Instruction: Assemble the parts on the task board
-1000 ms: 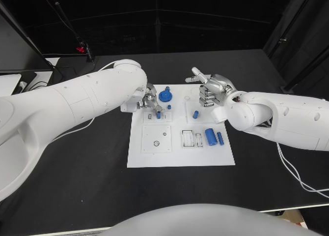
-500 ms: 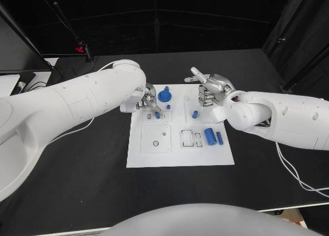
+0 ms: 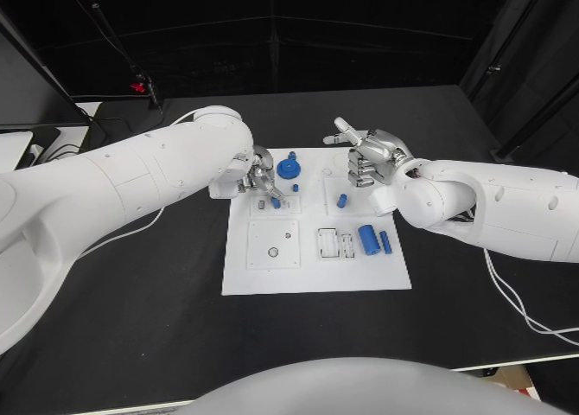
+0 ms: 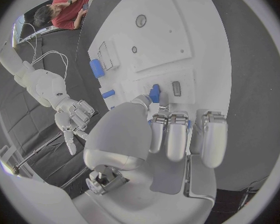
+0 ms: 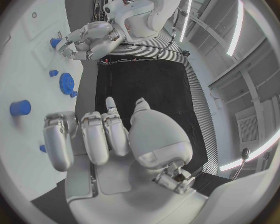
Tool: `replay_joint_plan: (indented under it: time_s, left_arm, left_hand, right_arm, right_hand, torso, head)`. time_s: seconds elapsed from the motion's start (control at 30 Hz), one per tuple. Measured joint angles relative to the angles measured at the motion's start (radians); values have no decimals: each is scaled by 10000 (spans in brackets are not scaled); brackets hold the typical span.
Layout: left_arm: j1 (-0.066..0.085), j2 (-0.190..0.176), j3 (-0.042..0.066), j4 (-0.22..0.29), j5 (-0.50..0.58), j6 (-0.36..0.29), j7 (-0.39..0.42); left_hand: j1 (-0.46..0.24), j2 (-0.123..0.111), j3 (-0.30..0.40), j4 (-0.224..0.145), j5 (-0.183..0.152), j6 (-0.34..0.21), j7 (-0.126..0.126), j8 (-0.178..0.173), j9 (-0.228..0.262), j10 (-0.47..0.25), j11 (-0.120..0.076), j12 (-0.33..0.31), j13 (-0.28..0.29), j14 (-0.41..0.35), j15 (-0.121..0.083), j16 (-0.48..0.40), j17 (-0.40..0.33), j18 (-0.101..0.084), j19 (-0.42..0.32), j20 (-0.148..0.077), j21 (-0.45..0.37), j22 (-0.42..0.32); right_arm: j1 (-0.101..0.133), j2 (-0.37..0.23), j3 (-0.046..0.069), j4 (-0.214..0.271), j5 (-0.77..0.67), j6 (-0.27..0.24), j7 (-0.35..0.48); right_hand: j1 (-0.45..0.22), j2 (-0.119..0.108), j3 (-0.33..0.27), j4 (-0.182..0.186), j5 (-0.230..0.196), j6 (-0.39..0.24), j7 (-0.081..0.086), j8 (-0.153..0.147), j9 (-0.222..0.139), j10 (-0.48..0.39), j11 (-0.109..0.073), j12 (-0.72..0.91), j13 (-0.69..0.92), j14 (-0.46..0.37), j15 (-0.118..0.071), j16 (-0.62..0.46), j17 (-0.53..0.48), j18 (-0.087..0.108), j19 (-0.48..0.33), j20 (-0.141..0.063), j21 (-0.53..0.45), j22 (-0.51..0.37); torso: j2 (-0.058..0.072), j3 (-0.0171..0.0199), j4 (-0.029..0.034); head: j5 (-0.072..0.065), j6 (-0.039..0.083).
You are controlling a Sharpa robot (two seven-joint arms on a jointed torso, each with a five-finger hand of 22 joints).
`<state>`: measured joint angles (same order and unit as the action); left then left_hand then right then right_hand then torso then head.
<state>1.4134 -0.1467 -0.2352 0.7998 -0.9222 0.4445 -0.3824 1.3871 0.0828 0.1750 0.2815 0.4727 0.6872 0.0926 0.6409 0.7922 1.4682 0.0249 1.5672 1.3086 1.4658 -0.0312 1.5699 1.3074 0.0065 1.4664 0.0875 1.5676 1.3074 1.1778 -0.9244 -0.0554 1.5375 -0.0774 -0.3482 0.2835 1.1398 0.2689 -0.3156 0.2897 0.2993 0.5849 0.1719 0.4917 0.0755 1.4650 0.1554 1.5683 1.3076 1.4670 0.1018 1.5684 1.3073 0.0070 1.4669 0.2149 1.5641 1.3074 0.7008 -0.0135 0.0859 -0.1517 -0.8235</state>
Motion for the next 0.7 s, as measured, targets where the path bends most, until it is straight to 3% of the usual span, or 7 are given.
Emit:
replay_joint_plan:
  time_s: [0.4, 0.7]
  left_arm:
    - [-3, -143, -4, 76, 407, -291, 164]
    - [-14, -308, -2, 260, 813, -578, 179]
  left_hand:
    - [312, -262, 255, 208, 229, 11, 10, 98, 15, -1, 1, -6, 1, 4, 4, 0, 0, 1, 0, 0, 0, 0]
    - [348, -282, 283, 235, 270, 10, 12, 97, 15, -3, 3, 2, 19, 5, 5, 0, 0, 1, 0, 0, 0, 0]
  right_arm:
    - [0, -22, 0, -22, 0, -13, -2]
    - [0, -27, 0, -65, 0, -17, -2]
  right_hand:
    - [0, 0, 0, 0, 0, 0, 0, 0, 1, 0, 0, 0, 0, 0, 0, 0, 0, 0, 0, 0, 0, 0]
    - [0, 0, 0, 0, 0, 0, 0, 0, 1, 0, 0, 0, 0, 0, 0, 0, 0, 1, 0, 0, 0, 0]
  torso:
    - [-3, 0, 10]
    - [-8, 1, 17]
  head:
    - [-12, -23]
    - [-12, -44]
